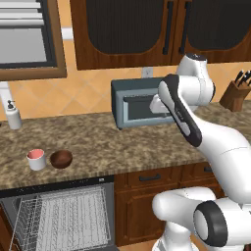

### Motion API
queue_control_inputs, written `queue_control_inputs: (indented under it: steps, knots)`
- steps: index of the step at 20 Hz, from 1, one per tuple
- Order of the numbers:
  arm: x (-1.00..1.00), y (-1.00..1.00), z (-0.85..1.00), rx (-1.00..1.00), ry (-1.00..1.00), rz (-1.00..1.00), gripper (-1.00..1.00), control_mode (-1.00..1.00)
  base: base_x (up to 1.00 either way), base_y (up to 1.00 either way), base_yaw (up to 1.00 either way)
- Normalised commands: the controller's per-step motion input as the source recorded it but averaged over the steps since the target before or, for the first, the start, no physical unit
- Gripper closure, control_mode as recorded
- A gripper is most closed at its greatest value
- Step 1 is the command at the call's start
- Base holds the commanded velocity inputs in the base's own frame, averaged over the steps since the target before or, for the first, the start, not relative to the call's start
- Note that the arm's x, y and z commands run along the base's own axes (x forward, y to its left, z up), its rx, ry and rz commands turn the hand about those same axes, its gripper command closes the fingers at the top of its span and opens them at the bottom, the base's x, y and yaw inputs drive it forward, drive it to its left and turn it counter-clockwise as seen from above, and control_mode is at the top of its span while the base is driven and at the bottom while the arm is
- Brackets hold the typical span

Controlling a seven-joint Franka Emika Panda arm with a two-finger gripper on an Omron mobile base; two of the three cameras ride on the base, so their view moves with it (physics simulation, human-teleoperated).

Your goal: Pick up the cup and bowl from the counter, place them in the dishwasher, and close the dishwasher door.

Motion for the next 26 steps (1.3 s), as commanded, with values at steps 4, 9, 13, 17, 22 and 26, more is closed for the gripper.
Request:
queue_control_inputs:
  steps: [4, 9, 13, 17, 22, 26]
  knots:
    - [-0.48, 0.00, 0.00, 0.00, 0.00, 0.00, -1.00, -1.00, 0.00, 0.00, 0.00]
    - [-0.99, 0.03, 0.00, -0.04, -0.15, 0.00, -1.00, -1.00, 0.00, 0.00, 0.00]
    - [-0.86, 0.07, -0.01, 0.01, -0.02, 0.00, -1.00, -1.00, 0.00, 0.00, 0.00]
    - [-0.61, 0.02, 0.00, 0.00, -0.02, 0.00, -1.00, -1.00, 0.00, 0.00, 0.00]
    - [-0.22, 0.01, 0.00, 0.00, -0.01, 0.00, -1.00, 1.00, -0.29, 0.00, 0.00]
    - [0.00, 0.00, 0.00, 0.00, 0.00, 0.00, -1.00, 1.00, -0.26, -0.16, 0.44]
